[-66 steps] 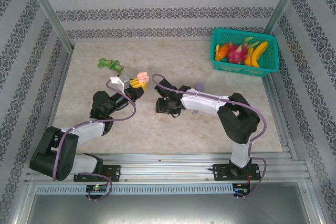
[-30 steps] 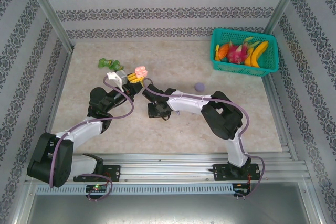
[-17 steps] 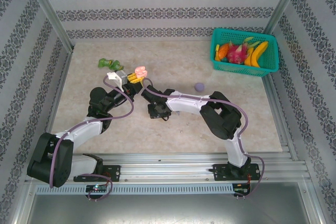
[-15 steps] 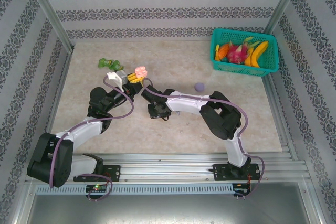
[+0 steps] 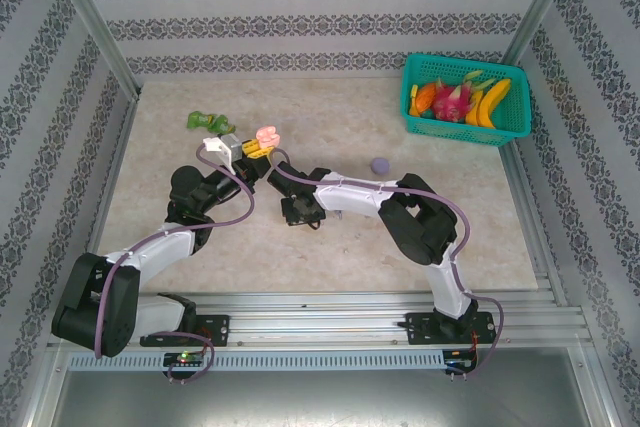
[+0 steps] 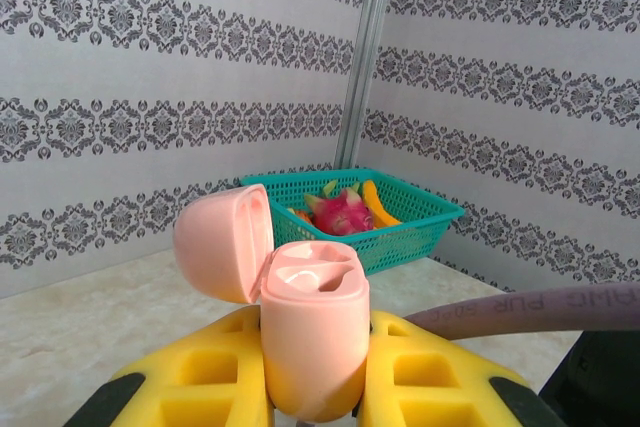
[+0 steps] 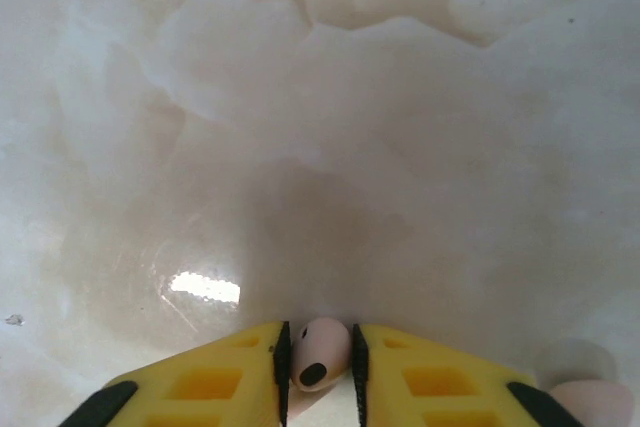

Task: Insert the wireless bluetooth earbuds into the charging case

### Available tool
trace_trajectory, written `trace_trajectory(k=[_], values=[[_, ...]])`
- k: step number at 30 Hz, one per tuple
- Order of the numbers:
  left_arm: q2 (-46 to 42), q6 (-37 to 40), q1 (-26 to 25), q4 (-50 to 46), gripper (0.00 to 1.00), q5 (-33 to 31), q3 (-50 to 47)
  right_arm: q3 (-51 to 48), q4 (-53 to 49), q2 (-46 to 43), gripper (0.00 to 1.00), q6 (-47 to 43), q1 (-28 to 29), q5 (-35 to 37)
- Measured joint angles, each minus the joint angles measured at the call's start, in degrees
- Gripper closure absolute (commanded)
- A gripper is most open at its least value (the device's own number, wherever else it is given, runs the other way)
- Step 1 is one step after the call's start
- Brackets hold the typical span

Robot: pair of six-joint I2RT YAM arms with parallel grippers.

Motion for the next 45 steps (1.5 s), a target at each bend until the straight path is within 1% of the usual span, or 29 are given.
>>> trace_trajectory(k=[5, 10, 15, 20, 26, 36, 40, 45], values=[[0.0, 0.0, 0.0, 0.0, 1.00, 0.0, 0.0, 0.0, -0.2, -0.1, 0.84, -0.2, 0.0, 0.1], [0.0, 0.0, 0.0, 0.0, 1.00, 0.0, 0.0, -0.6, 0.3, -0.7, 0.85, -0.2, 0.0, 0.1], [0.0, 0.0, 0.0, 0.0, 1.00, 0.5, 0.0, -3.4, 2.8, -2.5, 0.87, -0.2, 0.0, 0.4], [0.0, 0.1, -0.1, 0.0, 1.00, 1.3, 0.0, -7.6, 3.2, -6.3, 0.87, -0.7, -0.1, 1.9], [0.0, 0.7, -0.1, -0.4, 1.00, 2.0, 0.0, -11.5, 3.4, -13.1, 0.87, -1.5, -0.2, 3.4], [0.0, 1.4, -0.1, -2.4, 1.00, 2.6, 0.0, -15.6, 3.7, -22.5, 0.87, -2.6, -2.7, 5.7], [0.0, 1.5, -0.1, -2.8, 1.00, 2.8, 0.0, -16.2, 3.9, -23.9, 0.87, -3.4, -3.6, 6.0], [0.0, 1.5, -0.1, -3.3, 1.00, 3.1, 0.0, -16.3, 4.6, -23.5, 0.87, -4.9, -4.7, 6.2]])
